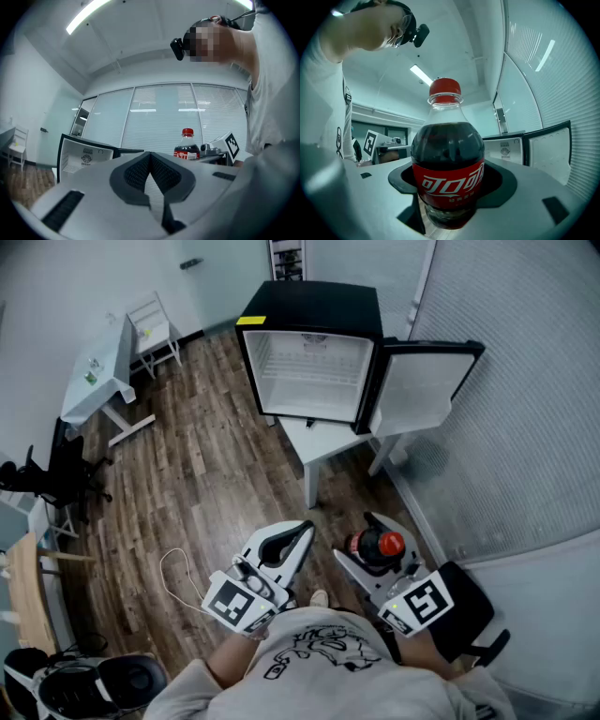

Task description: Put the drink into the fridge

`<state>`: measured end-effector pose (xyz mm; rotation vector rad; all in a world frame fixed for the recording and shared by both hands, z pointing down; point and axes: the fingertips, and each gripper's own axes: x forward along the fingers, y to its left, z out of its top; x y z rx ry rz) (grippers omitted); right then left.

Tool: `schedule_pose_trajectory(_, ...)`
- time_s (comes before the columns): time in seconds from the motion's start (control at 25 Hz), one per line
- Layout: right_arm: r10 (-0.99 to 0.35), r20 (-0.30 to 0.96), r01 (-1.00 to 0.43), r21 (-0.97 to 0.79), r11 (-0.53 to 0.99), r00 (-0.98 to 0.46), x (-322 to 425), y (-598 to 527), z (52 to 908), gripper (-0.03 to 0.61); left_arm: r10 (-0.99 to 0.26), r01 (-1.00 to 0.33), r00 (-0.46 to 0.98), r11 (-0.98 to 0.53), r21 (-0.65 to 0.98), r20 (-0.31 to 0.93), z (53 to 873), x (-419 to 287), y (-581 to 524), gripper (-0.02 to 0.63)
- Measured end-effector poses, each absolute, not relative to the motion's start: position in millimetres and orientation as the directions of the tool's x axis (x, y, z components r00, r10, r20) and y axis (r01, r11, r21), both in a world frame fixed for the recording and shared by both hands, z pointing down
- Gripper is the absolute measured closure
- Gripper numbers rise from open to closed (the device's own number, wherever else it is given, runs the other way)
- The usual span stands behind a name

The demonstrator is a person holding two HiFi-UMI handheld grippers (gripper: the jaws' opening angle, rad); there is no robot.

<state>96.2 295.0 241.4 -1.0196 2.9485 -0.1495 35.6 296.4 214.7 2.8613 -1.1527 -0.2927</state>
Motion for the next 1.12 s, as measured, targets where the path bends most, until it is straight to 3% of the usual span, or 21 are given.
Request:
schedule_pose_trajectory(0.44, -0.618, 0.013, -0.617, -0.086, 0.782, -0.786, 112.7, 289.9, 243.5, 0.255, -0.67, -0.668, 0.731, -0.741, 0.06, -0.13, 222.7, 53.8, 298.0, 0.614)
schedule_pose_trajectory(1.12, -0.614, 0.017, -0.613, -0.093, 0.785, -0.789, 101.3, 250.9, 250.9, 0.255, -0.651, -0.642, 0.748, -0.759, 0.106, -0.13, 232.2, 46.8, 258.0, 0.614)
